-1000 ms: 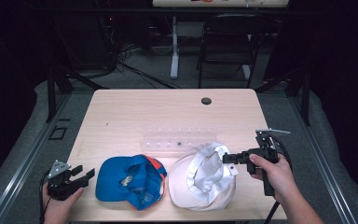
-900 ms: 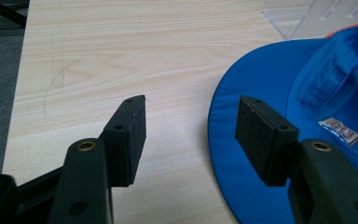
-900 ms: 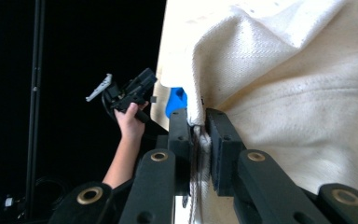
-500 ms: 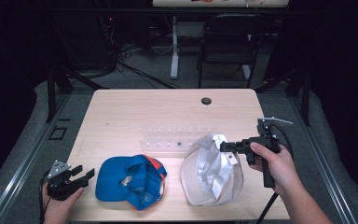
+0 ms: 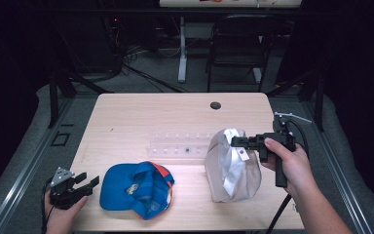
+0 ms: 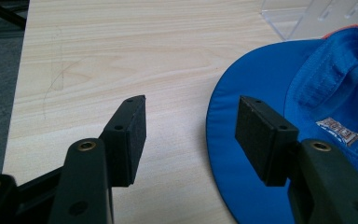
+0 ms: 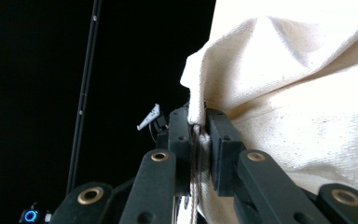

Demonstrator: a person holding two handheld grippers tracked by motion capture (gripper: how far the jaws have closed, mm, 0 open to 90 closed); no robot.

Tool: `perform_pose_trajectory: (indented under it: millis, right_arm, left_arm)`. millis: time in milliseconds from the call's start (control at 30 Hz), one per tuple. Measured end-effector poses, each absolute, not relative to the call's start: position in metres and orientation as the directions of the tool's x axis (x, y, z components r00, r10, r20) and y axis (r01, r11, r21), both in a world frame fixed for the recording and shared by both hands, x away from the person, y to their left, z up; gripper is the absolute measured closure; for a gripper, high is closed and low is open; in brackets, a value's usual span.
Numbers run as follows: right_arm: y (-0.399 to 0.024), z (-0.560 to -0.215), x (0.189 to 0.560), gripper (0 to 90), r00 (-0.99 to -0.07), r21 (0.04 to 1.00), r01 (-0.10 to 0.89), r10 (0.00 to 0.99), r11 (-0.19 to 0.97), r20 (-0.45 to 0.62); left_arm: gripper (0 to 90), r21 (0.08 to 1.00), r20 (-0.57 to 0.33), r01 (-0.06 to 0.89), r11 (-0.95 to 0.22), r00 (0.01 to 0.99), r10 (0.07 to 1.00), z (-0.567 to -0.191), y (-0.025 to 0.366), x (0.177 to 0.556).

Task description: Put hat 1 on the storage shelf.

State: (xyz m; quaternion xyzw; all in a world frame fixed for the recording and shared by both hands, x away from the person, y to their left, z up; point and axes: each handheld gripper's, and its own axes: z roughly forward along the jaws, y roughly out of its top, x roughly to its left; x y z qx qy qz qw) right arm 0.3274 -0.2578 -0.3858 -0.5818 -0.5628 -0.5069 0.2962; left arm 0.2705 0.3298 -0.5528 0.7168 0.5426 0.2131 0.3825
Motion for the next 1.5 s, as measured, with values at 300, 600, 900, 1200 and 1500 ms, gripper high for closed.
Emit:
perform_pose_trajectory:
  millis: [300, 600, 900, 1200, 1500]
  right_arm:
    - [-0.253, -0.377, 0.337, 81.6, -0.141, 0.215, 0.948, 0.297, -0.233, 0.944]
    - [-0.237, -0.363, 0.353, 81.5, -0.155, 0.221, 0.948, 0.276, -0.23, 0.949]
    - [-0.224, -0.345, 0.366, 81.5, -0.164, 0.231, 0.943, 0.268, -0.24, 0.949]
    - [-0.204, -0.322, 0.381, 81.5, -0.184, 0.255, 0.936, 0.282, -0.241, 0.942]
    - [-0.18, -0.308, 0.396, 81.5, -0.198, 0.267, 0.936, 0.282, -0.23, 0.939]
  left_arm:
    - [46.5, 0.79, -0.1, 0.6, -0.126, 0.329, 0.939, -0.553, 0.329, 0.27]
    - [47.8, 0.786, -0.104, 0.605, -0.129, 0.336, 0.936, -0.553, 0.329, 0.27]
    - [49.6, 0.788, -0.108, 0.601, -0.135, 0.351, 0.93, -0.551, 0.327, 0.269]
    - [53.5, 0.799, -0.09, 0.582, -0.152, 0.365, 0.927, -0.543, 0.322, 0.266]
    - [54.1, 0.813, -0.036, 0.535, -0.229, 0.439, 0.898, -0.518, 0.298, 0.265]
